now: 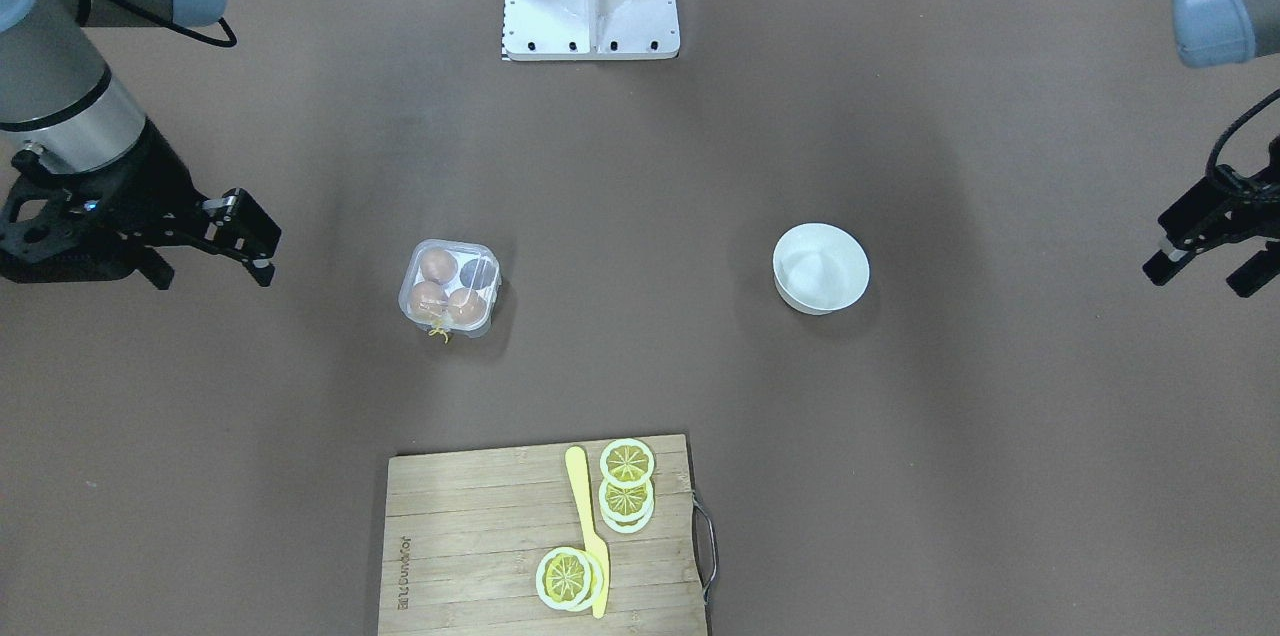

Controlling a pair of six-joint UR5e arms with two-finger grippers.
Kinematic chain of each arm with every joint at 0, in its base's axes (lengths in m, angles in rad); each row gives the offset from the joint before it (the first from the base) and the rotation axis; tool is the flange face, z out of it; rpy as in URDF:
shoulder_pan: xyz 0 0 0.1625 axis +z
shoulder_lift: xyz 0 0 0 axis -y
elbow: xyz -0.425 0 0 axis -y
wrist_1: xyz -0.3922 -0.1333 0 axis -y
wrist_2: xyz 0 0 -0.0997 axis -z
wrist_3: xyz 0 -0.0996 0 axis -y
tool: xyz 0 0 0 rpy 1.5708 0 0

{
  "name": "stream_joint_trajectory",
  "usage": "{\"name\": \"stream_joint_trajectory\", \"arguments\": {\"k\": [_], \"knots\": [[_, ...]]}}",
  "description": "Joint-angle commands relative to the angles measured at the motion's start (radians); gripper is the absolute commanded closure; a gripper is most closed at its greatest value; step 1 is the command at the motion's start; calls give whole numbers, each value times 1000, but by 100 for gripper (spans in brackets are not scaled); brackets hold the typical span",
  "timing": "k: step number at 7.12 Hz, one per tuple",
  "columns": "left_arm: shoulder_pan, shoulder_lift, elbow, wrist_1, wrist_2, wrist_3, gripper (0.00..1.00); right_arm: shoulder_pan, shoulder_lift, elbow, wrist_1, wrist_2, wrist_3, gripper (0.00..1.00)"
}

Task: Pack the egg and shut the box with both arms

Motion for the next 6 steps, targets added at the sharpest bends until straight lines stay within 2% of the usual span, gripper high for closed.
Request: {"name": "stream_joint_trajectory", "arguments": {"k": [1,2,4,6], "knots": [[-105,55,74,89,25,332,2,130,-45,10,-245,22,-375,0],[-146,76,124,107,17,431,2,205,-124,8,-238,62,-493,0],[-188,134,134,177,14,522,2,391,-261,-22,-236,190,-755,0],[-241,156,134,183,15,524,2,503,-370,-32,-235,292,-841,0]]}}
